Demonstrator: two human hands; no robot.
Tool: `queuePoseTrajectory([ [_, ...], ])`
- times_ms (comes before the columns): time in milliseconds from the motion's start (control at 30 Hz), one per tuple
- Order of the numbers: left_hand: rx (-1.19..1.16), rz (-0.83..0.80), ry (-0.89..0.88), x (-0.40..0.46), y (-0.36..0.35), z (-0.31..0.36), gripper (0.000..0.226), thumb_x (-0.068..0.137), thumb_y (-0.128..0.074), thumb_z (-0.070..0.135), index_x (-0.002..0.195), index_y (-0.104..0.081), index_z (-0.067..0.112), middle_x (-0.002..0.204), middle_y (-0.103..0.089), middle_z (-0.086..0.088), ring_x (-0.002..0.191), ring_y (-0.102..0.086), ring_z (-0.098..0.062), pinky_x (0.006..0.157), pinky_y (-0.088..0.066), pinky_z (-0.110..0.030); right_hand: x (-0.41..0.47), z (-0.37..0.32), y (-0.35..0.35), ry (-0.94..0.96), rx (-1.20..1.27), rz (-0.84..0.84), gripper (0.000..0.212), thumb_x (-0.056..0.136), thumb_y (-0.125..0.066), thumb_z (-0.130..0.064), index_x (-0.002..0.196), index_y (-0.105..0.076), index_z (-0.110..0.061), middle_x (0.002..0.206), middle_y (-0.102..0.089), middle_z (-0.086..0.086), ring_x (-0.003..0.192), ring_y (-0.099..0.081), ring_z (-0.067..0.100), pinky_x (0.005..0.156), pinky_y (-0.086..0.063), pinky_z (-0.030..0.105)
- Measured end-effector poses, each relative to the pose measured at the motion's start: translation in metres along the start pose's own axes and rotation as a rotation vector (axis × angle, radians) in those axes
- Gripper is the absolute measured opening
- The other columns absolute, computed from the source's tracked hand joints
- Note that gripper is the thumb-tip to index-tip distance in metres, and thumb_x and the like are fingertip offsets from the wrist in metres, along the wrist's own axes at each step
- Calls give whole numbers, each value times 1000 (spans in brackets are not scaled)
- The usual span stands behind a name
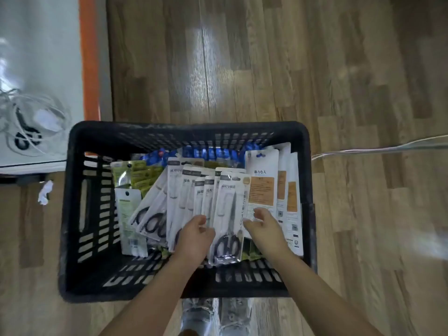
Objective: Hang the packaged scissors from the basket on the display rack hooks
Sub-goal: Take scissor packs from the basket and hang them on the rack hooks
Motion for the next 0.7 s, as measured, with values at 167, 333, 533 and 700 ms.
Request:
queuePoseTrajectory([
  [167, 138, 152, -134, 17, -5, 11, 8, 91, -55, 12, 93, -48, 15, 103, -48, -2, 87, -51, -16, 78, -35, -22, 28, 5, -15, 50, 15, 26, 52, 92, -57, -25, 139, -38, -14, 134, -46, 1, 127, -43, 17, 101, -33, 26],
  [333, 246, 236, -182, 24, -10, 14, 8, 93, -55, 19, 97, -52, 13, 99, -44, 1, 79, -49, -14, 74, -37, -24, 48, 2, -31, 59, -111, 82, 60, 89, -60, -35, 138, -39, -6, 134, -44, 10, 124, -45, 24, 105, -38, 36],
  [533, 221, 223, -223, 25, -13, 19, 11, 97, -45, 22, 100, -52, 13, 99, -47, 2, 78, -48, -10, 72, -36, -22, 51, 3, -34, 79, -171, 66, 60, 91, -58, -30, 142, -35, -8, 137, -35, 11, 127, -41, 26, 109, -33, 34],
  [700, 227, 194, -222, 30, -15, 19, 19, 99, -43, 18, 102, -58, 9, 98, -48, 1, 78, -47, -9, 72, -33, -19, 53, 5, -31, 97, -122, 81, 55, 89, -62, -26, 138, -43, -8, 136, -40, 7, 125, -46, 22, 108, -37, 39],
])
Point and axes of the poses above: each hand's wrist, its own x-axis towards the middle knuckle, its own y-axis out of the back of the hand, z = x × y, the point moved 5 cm from there along x, towards the middle knuckle
